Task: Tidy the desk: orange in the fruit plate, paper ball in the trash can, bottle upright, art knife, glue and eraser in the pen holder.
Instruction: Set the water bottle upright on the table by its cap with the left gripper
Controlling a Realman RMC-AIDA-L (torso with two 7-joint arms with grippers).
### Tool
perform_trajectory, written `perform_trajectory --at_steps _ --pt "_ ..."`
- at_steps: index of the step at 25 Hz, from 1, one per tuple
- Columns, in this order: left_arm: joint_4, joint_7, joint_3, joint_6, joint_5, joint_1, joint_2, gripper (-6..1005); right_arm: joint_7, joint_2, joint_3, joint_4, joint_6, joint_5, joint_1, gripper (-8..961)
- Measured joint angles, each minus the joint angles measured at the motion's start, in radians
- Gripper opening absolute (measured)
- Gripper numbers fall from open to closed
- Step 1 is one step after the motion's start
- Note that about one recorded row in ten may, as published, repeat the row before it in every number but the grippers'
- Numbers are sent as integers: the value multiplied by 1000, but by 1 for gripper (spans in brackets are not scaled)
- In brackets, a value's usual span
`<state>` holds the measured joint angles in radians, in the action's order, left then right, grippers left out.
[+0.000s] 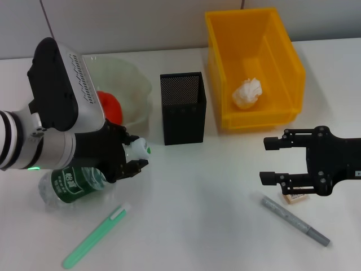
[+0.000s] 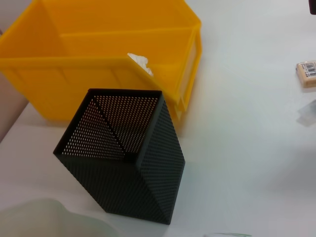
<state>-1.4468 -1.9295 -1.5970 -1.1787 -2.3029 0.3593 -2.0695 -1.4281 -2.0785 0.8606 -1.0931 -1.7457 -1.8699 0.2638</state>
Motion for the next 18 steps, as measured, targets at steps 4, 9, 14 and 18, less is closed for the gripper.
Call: perform_trajectory --at_steps 4,9,14,18 --pt "-6 -1 5 -2 0 -2 0 448 0 -1 0 0 0 0 -1 694" --pt "-15 -4 15 -3 1 -5 0 448 0 -1 0 0 0 0 -2 695" --pt "-22 5 43 -3 49 -12 0 448 0 -2 0 -2 0 0 -3 695" --pt "-34 10 56 -3 66 -19 1 448 0 -1 0 -1 3 0 -1 695"
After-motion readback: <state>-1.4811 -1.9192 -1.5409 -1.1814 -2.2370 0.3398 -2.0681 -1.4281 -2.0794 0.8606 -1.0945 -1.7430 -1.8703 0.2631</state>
